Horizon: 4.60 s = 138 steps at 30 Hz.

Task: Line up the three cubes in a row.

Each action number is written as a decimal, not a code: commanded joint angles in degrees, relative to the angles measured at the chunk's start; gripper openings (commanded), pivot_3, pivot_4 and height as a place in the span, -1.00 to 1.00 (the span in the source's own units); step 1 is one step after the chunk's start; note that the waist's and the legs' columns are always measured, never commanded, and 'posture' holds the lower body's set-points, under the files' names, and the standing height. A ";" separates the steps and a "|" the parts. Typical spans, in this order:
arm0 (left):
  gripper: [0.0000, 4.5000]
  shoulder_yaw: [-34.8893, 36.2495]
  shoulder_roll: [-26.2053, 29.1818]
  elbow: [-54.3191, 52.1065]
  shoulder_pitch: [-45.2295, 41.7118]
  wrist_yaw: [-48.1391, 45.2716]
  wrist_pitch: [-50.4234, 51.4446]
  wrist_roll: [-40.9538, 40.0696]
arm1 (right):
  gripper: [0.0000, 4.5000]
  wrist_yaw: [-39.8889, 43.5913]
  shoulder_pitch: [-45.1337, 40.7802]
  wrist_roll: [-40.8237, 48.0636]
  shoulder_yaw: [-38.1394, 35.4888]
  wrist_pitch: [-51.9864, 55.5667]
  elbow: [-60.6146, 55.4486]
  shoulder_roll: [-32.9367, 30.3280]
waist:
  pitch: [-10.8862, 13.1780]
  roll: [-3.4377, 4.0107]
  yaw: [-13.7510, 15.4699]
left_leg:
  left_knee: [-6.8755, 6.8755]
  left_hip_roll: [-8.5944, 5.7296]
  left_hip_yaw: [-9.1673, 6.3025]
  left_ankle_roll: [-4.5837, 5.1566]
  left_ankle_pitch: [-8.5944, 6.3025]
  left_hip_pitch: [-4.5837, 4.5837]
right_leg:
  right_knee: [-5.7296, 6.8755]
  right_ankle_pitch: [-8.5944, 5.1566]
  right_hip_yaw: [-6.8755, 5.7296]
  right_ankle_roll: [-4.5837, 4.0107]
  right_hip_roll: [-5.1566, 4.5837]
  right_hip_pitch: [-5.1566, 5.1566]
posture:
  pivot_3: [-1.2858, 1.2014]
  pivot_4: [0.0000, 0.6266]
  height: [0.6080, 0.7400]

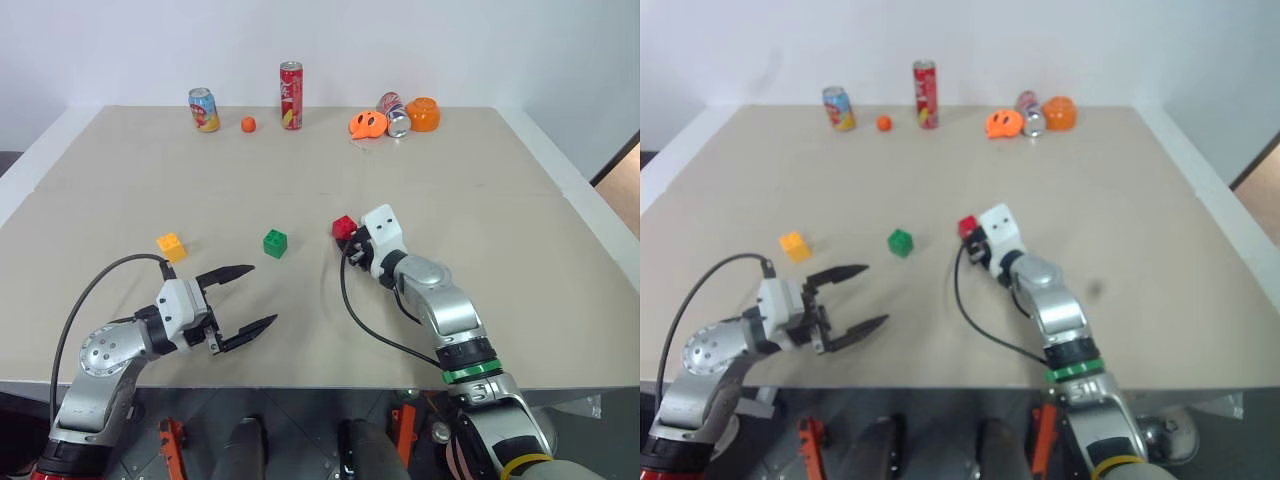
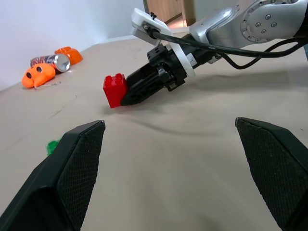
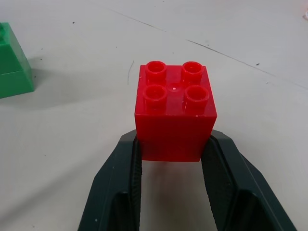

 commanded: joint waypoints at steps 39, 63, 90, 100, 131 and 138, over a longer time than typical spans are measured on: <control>1.00 17.05 6.18 -14.97 27.59 -4.56 1.93 -9.45 | -0.47 60.19 -9.98 6.93 7.94 -27.77 19.17 -15.33 | 0.12 -0.21 -1.17 | -0.01 0.14 0.23 -0.38 -0.27 0.12 | -0.31 -0.12 0.13 -0.18 0.07 -0.08 | 0.03 -0.52 1.00; 1.00 18.04 6.27 -13.99 25.72 -3.27 2.66 -9.56 | -0.25 60.09 -13.40 0.97 9.70 -36.63 30.59 -10.88 | 0.12 -0.22 -1.28 | -0.02 0.30 0.22 -0.47 -0.33 0.41 | -0.03 -0.12 0.20 -0.19 0.24 -0.04 | 0.03 -0.52 1.00; 1.00 15.16 6.57 -9.86 19.41 -2.69 2.90 -8.83 | 0.79 61.28 -15.23 1.52 7.90 -33.72 30.67 -12.58 | 0.12 -0.22 -1.22 | -0.08 0.34 0.22 -0.39 -0.28 0.48 | 0.05 -0.10 0.33 -0.26 0.41 -0.03 | 0.03 -0.52 1.00; 1.00 15.23 6.40 -8.48 18.73 -2.23 3.23 -8.76 | 0.99 64.23 -14.60 1.47 8.00 -32.38 27.71 -15.67 | 0.12 -0.22 -1.22 | -0.07 0.35 0.22 -0.40 -0.29 0.49 | 0.05 -0.10 0.33 -0.26 0.40 -0.03 | 0.03 -0.52 1.00; 1.00 -2.20 -5.98 3.18 -11.84 29.92 30.70 6.13 | 0.99 31.57 4.12 25.45 -10.35 5.70 -23.00 -15.88 | 0.13 -0.30 0.27 | 0.15 0.30 0.10 -0.39 -0.28 0.54 | 0.15 0.01 0.61 -0.12 0.64 0.14 | 0.03 -0.52 1.00; 1.00 -4.39 -7.52 10.01 -16.38 29.69 30.24 9.22 | 0.99 28.21 11.34 27.88 -12.47 8.99 -30.66 -18.90 | 0.13 -0.34 0.26 | 0.21 0.31 0.10 -0.39 -0.28 0.56 | 0.15 0.02 0.61 -0.14 0.64 0.16 | 0.03 -0.52 1.00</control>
